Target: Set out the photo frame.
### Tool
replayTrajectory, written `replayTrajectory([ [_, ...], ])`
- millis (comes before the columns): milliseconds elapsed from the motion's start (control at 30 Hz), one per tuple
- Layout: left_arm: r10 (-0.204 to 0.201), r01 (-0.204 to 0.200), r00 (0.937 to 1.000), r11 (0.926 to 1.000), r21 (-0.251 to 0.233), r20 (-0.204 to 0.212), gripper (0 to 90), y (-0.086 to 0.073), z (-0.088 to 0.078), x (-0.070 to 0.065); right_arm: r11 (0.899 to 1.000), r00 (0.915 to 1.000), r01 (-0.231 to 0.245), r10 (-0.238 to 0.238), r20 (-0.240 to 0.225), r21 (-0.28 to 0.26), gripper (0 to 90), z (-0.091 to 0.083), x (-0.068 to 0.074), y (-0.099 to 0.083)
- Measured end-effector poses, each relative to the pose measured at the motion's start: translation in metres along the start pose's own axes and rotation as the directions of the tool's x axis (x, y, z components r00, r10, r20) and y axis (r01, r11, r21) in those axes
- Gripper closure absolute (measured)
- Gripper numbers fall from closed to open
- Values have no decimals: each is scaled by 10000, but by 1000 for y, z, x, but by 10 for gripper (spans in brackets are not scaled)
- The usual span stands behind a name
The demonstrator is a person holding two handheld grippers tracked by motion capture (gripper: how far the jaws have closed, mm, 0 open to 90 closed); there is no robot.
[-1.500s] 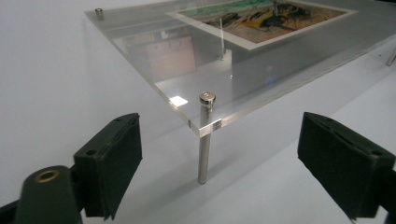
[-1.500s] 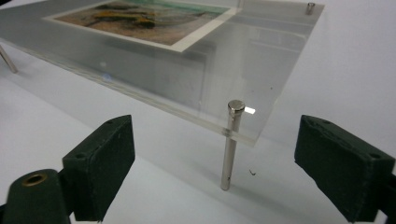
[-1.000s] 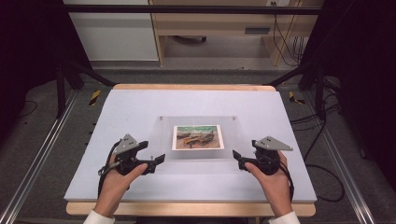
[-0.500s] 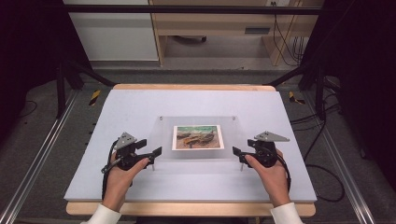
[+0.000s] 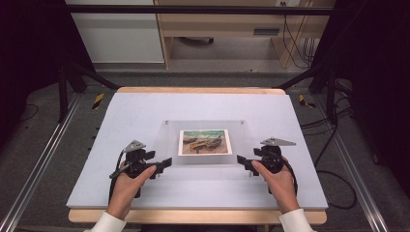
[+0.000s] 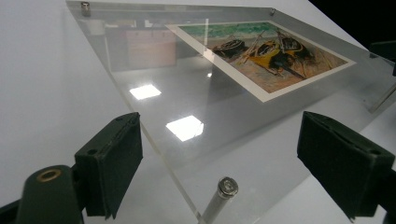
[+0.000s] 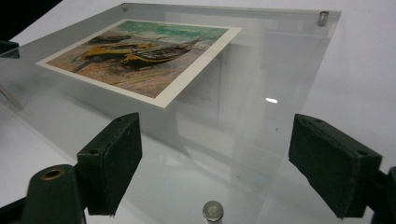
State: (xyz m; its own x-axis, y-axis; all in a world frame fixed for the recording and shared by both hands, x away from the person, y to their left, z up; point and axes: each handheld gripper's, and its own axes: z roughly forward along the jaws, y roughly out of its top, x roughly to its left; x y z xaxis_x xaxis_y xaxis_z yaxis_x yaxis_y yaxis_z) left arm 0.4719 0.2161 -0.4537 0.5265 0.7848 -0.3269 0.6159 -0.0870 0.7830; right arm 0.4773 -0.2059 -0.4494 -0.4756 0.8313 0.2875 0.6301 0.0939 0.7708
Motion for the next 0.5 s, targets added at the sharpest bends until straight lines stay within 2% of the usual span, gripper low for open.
replayTrajectory([
  [100,-342,342,9993,9994,14,164,133,-1,1,3,9998,9998,-174,175,-118,21,160,1,-2,0],
  [167,-582,580,9978,9983,80,312,131,-2,2,5,9990,9987,-453,454,-209,52,157,2,-3,-1],
  [233,-653,649,9970,9978,121,408,131,-2,2,7,9978,9975,-657,660,-250,129,156,2,-4,-2],
  [367,-855,836,9933,9961,280,780,136,-2,3,9,9969,9965,-761,767,-333,186,155,2,-5,-2],
  [500,-871,852,9932,9960,268,778,136,-2,4,9,9955,9949,-908,919,-418,263,155,0,-5,-2],
])
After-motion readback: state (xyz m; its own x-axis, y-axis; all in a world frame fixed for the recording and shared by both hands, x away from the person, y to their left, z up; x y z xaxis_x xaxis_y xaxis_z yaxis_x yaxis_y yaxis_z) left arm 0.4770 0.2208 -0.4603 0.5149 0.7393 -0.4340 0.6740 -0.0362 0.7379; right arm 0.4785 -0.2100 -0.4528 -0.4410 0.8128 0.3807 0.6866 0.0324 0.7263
